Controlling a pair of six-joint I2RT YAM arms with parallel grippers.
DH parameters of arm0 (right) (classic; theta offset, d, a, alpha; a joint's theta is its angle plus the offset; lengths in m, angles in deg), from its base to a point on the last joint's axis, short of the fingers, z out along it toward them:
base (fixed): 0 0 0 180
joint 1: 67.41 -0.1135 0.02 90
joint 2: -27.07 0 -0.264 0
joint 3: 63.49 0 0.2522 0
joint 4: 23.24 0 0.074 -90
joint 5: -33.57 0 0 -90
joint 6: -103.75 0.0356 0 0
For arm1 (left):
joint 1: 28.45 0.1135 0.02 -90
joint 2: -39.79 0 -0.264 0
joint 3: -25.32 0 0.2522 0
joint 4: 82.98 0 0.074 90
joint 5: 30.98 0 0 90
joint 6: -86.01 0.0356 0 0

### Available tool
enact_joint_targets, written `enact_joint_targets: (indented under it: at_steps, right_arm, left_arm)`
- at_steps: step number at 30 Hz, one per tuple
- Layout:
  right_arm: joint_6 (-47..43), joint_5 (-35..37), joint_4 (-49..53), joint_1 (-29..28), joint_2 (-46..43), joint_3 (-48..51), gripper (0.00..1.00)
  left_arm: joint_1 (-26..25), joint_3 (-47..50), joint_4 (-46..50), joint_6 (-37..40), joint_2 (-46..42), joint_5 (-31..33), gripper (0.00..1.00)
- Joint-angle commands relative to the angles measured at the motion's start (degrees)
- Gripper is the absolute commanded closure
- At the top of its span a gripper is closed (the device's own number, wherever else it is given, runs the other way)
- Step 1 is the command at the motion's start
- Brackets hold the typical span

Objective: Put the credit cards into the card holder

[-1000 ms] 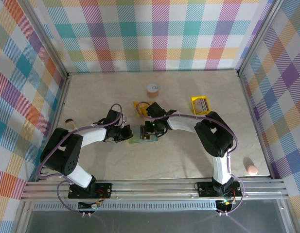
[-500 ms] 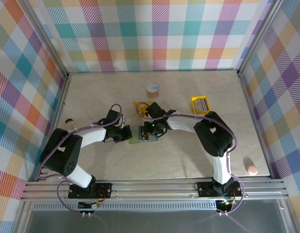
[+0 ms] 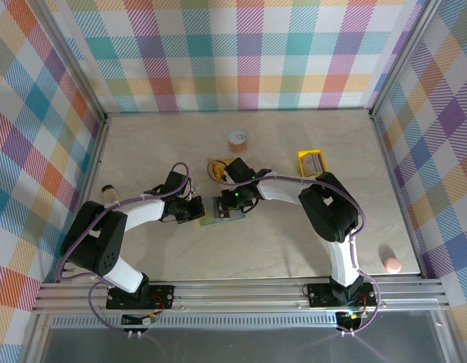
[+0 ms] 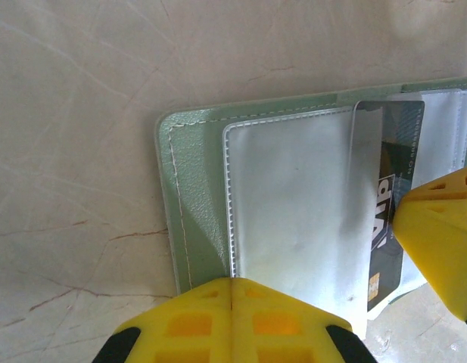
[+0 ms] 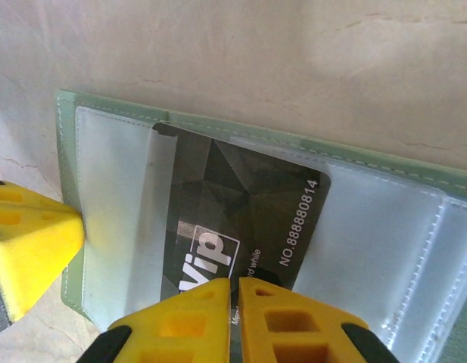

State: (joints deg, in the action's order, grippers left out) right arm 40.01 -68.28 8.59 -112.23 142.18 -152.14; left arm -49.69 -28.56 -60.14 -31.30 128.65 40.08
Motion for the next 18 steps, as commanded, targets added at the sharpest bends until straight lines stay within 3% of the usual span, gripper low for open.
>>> enact_joint_targets:
  at_steps: [1,9,18]
  right_arm:
    - [-2.7,-1.8,1.8,-0.4,2.1,-0.9,0.87]
    - [-5.1,-3.1,2.6,-0.4,2.8,-2.3,0.89]
    - [-4.9,1.4,6.1,-0.4,1.1,-2.0,0.9]
  left_arm:
    - [0.5,-0.8,1.8,1.3,0.4,1.0,1.0]
    - [0.5,-1.4,2.0,1.4,0.9,1.2,1.0]
    - [0.5,-1.5,2.7,1.6,0.4,1.6,1.0]
